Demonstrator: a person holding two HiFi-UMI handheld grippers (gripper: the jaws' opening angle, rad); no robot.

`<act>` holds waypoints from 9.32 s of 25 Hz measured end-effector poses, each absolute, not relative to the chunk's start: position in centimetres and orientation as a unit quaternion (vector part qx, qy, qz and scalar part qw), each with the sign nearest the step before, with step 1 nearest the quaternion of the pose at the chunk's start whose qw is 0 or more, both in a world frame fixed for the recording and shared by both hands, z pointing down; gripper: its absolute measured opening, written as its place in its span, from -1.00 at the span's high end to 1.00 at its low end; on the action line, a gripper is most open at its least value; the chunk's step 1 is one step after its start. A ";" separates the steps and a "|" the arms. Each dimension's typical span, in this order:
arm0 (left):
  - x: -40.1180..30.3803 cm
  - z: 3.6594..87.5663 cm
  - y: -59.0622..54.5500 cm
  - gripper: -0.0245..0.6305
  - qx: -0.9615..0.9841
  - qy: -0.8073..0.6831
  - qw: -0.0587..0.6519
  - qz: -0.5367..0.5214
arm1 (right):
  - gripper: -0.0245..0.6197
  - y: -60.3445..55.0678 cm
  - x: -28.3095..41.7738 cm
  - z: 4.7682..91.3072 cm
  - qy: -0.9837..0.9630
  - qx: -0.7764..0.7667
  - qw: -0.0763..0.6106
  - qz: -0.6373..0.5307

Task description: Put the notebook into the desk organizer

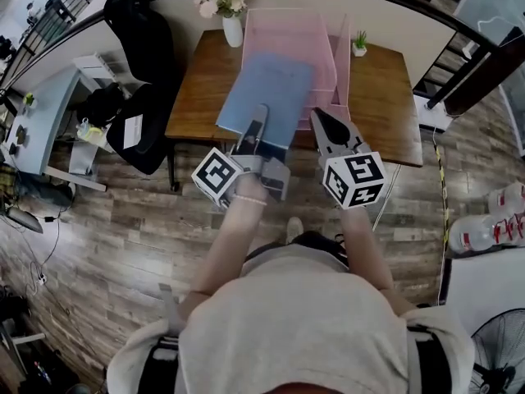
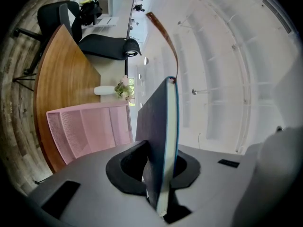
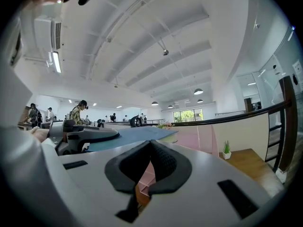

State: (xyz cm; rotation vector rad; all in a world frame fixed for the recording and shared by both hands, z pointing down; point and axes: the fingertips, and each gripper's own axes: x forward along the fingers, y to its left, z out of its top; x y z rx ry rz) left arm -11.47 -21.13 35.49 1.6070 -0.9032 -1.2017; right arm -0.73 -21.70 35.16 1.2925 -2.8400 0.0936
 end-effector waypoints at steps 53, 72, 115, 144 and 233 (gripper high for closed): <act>-8.5 41.8 -31.7 0.72 0.608 -0.394 0.525 -0.448 | 0.92 -28.4 -0.4 37.8 -0.918 0.390 0.022 0.073; -8.1 42.9 -29.7 0.33 0.597 -0.353 0.561 -0.451 | 0.92 -27.0 -0.9 38.7 -0.914 0.396 0.030 0.082; -6.8 42.8 -31.5 0.79 0.575 -0.409 0.559 -0.437 | 0.92 -29.8 -0.3 36.8 -0.913 0.403 0.020 0.054; -6.3 41.6 -29.0 0.86 0.600 -0.361 0.550 -0.455 | 0.92 -28.4 -0.6 37.5 -0.913 0.401 0.024 0.068; -7.9 32.5 -30.5 0.92 0.872 -0.474 0.098 -0.077 | 0.91 -28.9 -2.6 32.3 -0.934 0.358 0.006 0.003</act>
